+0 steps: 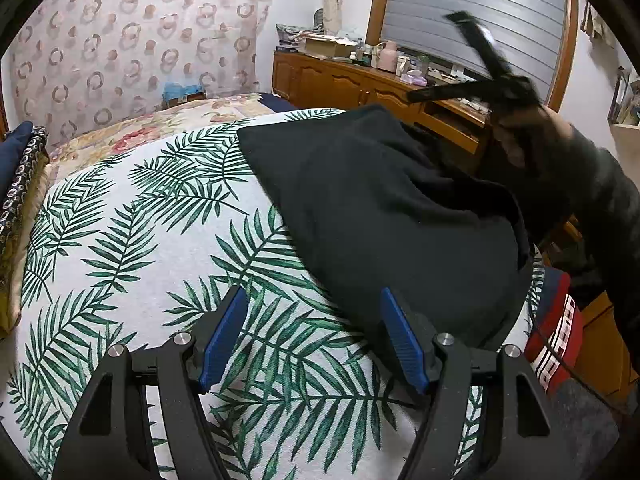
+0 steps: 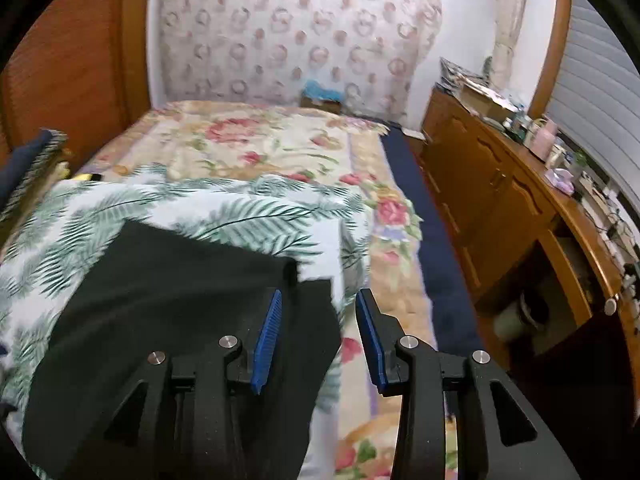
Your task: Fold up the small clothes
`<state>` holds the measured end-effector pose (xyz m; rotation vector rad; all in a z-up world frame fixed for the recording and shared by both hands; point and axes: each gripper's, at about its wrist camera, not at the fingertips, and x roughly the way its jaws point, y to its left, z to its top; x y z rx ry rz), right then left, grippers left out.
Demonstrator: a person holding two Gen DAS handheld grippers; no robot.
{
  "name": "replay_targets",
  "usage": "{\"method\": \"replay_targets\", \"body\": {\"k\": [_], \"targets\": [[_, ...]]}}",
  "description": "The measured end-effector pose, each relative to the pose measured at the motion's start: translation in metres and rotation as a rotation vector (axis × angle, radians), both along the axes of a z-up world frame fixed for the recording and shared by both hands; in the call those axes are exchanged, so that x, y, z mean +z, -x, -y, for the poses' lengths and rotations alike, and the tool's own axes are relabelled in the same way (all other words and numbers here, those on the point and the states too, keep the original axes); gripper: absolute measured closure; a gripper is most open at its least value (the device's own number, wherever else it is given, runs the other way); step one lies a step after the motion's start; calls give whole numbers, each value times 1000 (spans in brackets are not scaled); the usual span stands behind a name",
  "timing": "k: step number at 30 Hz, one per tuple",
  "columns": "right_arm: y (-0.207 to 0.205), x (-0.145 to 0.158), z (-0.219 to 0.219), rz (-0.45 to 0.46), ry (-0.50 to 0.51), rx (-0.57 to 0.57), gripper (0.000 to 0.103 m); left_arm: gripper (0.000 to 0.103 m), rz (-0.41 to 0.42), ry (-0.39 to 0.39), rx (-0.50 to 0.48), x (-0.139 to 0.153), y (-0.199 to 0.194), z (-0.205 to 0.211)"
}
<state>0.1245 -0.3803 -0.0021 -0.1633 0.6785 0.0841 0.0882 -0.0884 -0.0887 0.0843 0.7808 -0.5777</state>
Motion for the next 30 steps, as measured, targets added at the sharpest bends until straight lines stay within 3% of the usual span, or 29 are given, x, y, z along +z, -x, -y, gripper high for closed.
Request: {"method": "replay_targets", "body": {"k": [9,16,21,30], "targets": [[120,-22,-14,-7,-70,152,63,33,-10,-2,-25,-2,5,9],[149,-49,1,-67,-96,187,64,33,-15,-13,-34,-5,7,16],[163,-43,5,-72,-90,199,98,33,-21,-12,-40,-6,9,19],[190,-33,21,-100,-51,89,101,33,-39,-20,-67,-9,17,25]]}}
